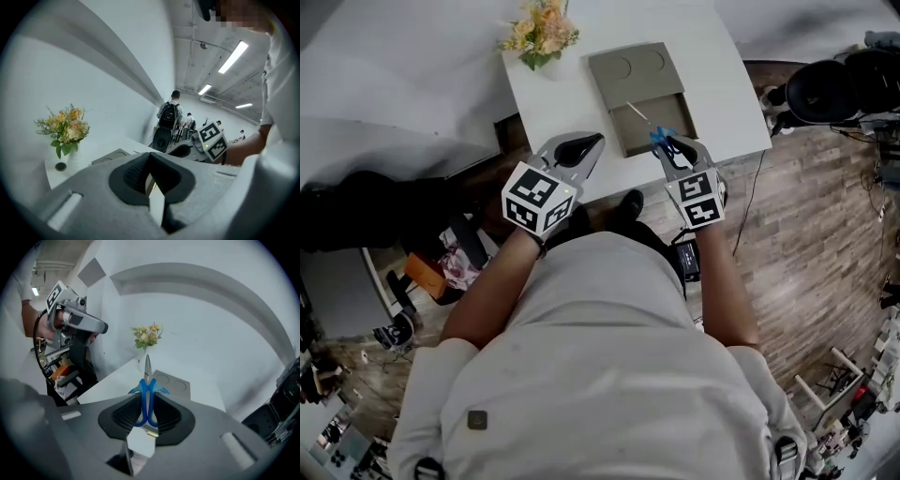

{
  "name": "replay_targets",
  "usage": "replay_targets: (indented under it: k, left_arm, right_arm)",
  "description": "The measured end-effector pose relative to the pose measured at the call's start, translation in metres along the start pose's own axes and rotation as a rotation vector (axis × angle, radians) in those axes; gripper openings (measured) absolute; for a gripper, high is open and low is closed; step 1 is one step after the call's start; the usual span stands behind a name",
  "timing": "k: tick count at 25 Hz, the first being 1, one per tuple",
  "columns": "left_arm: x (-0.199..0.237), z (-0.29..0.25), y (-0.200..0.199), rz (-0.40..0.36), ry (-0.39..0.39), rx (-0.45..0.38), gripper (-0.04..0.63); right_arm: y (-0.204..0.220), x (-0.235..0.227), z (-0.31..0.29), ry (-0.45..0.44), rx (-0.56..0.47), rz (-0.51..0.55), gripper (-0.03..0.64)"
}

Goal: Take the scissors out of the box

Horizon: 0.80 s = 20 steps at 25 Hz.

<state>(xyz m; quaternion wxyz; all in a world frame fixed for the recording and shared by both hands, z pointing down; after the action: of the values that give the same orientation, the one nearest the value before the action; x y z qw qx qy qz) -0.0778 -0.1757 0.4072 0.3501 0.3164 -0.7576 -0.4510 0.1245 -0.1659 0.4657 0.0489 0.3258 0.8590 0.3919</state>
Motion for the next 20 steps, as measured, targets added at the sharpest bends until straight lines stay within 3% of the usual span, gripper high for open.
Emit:
replay_targets:
  k: [11, 20]
  left_arm:
    - [-0.009, 0.038, -0.003, -0.064, 0.111, -0.013, 0.003]
    - [-0.035, 0.036, 0.005, -0.077, 0.180, -0.005, 0.003]
  right_arm:
    - [-0.023, 0.049, 0.061, 0.165, -0.205, -0.121, 0.098]
    - [-0.003, 0.068, 0.104, 0.217, -0.236, -0.190, 0.098]
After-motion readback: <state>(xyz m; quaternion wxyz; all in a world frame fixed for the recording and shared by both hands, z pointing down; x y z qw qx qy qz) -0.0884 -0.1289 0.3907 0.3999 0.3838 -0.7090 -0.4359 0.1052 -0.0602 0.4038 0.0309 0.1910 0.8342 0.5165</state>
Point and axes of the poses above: the fingertips, and each gripper's own axes: z backward along the fingers, x to its left, y out of its underside, the point moved 7 cm from there along z, backward along the fingers, and after that the axes turned 1 degree about x, right-handed, at the moved point
